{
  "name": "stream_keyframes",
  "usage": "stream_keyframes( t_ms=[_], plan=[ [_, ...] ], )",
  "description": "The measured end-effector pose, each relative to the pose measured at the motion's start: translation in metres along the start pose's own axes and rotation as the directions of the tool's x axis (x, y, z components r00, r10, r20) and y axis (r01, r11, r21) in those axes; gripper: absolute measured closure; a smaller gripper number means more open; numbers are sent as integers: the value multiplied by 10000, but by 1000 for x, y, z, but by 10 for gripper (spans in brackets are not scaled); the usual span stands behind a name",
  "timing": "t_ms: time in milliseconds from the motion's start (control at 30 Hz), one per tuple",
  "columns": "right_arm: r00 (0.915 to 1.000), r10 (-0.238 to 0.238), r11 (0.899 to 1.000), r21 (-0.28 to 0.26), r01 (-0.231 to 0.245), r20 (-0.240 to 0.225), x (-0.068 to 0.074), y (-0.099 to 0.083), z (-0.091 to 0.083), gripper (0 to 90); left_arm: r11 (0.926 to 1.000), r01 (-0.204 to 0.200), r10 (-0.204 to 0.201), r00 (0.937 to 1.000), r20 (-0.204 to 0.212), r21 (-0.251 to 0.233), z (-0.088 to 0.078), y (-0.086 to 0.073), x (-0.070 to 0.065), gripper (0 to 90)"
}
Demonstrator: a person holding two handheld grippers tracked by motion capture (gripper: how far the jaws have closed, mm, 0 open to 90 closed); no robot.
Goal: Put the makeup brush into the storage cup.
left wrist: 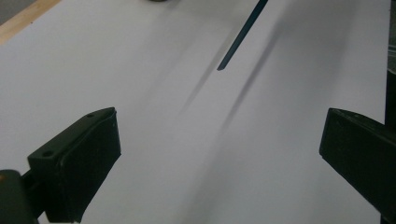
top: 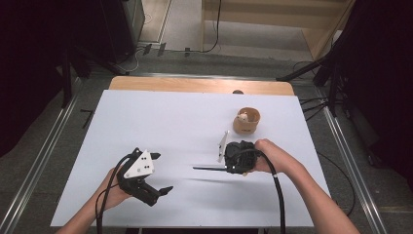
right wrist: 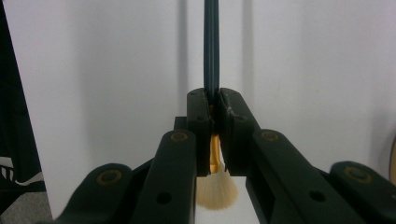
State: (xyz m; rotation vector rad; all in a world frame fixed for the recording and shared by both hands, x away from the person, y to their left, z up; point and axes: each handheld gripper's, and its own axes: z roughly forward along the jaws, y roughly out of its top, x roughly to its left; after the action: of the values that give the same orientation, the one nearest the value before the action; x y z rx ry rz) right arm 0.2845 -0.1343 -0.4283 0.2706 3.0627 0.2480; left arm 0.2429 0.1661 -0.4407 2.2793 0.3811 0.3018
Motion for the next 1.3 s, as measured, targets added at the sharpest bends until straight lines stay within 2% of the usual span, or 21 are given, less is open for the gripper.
stream_keyframes(
  t_ms=[200, 267, 367, 533, 600, 700, 800, 900, 1100, 1233, 1300],
  plan=[
    [9997, -225, 9997, -2, 225, 18, 0, 0, -1, 850, 9989, -221, 200, 9986, 498, 420, 8, 11, 3, 0],
    [9998, -213, 9998, 50, 213, -17, 1, 1, -1, 850, 9978, -285, 236, 9964, 810, 597, 11, 13, 3, 0],
    [9995, -321, 9995, 35, 321, -23, 2, 2, -1, 850, 9956, -485, 405, 9942, 994, 797, 16, 16, 0, 0],
    [9992, -391, 9992, 56, 391, -26, 4, 4, -2, 850, 9921, -721, 614, 9927, 1036, 1029, 22, 22, -4, 0],
    [9992, -401, 9991, 119, 400, 33, 5, 5, -2, 850, 9912, -694, 574, 9927, 1060, 1129, 25, 23, -6, 0],
    [9985, -548, 9985, 97, 548, 60, 5, 6, -2, 850, 9867, -913, 757, 9903, 1168, 1347, 29, 26, -7, 0],
    [9987, -501, 9986, 158, 500, 46, 6, 7, -3, 850, 9853, -1005, 836, 9889, 1231, 1383, 34, 29, -8, 0],
    [9983, -576, 9983, 97, 576, 26, 6, 8, -3, 850, 9874, -955, 802, 9894, 1208, 1262, 38, 31, -9, 0],
    [9973, -732, 9972, 160, 732, 23, 9, 12, -4, 849, 9844, -1014, 820, 9874, 1352, 1437, 48, 34, -10, 1],
    [9966, -826, 9964, 177, 825, 50, 10, 14, -5, 850, 9820, -1141, 926, 9854, 1426, 1505, 53, 36, -11, 85],
    [9962, -865, 9962, 121, 864, 73, 11, 14, -5, 850, 9809, -1211, 990, 9845, 1451, 1521, 55, 37, -11, 164]
  ],
)
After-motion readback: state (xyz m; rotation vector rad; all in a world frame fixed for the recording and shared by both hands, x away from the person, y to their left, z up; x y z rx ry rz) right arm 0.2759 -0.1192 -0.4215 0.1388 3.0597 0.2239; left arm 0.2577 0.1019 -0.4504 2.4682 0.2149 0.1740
